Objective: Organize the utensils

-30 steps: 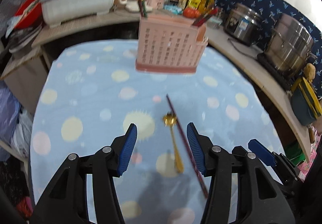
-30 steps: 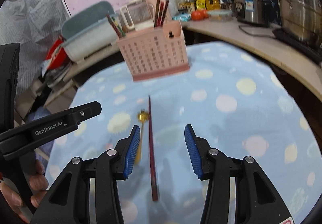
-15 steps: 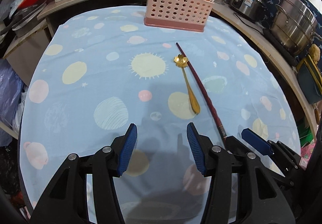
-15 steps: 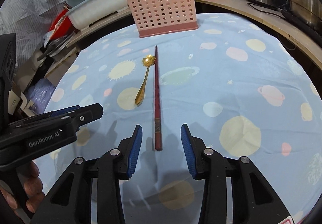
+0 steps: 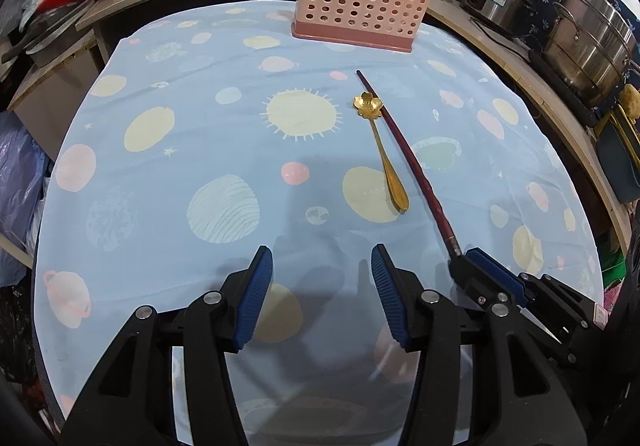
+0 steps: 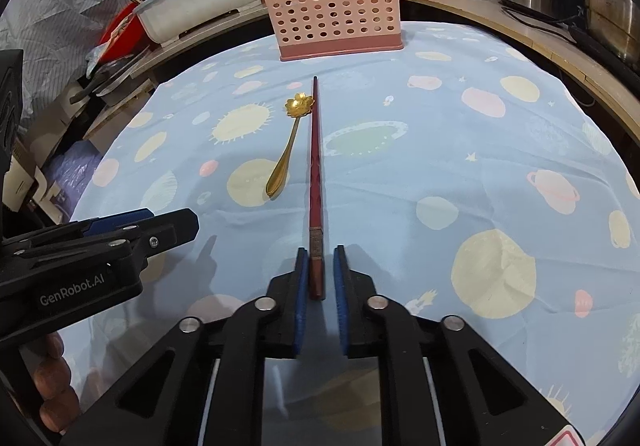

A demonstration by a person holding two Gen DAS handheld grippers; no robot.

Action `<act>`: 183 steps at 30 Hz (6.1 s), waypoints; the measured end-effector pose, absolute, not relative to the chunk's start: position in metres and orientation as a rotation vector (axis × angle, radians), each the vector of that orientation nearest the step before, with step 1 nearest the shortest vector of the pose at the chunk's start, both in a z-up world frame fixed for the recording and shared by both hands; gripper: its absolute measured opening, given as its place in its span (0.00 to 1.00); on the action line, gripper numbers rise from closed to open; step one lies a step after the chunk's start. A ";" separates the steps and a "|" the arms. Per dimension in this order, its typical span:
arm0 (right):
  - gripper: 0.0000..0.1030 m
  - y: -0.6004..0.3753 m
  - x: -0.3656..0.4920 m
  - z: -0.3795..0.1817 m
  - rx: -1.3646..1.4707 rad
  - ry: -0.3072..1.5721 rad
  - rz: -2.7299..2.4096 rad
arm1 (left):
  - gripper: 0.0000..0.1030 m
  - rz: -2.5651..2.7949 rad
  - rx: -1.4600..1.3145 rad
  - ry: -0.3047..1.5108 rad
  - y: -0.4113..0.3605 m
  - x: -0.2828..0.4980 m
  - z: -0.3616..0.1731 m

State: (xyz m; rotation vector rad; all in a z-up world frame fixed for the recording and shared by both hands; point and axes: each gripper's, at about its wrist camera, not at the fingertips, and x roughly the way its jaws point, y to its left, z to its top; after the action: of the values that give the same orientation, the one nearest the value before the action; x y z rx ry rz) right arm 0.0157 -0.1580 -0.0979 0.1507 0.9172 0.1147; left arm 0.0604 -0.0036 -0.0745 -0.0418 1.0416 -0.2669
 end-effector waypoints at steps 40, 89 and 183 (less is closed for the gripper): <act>0.07 -0.200 0.022 -0.090 0.267 0.896 0.061 | 0.10 -0.344 0.011 1.036 -0.049 0.096 -0.080; 0.07 -0.209 0.060 0.086 0.299 0.528 0.126 | 0.01 -0.326 -0.017 0.739 -0.025 0.122 0.092; 0.57 -0.218 0.119 0.053 0.181 0.640 -0.039 | 0.78 -0.192 0.034 0.757 -0.049 0.168 0.066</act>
State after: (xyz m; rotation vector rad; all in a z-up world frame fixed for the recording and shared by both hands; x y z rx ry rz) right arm 0.1194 -0.2177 0.0526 0.1806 0.6402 -0.0393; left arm 0.1683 -0.0492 0.0664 0.0345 0.7569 -0.1924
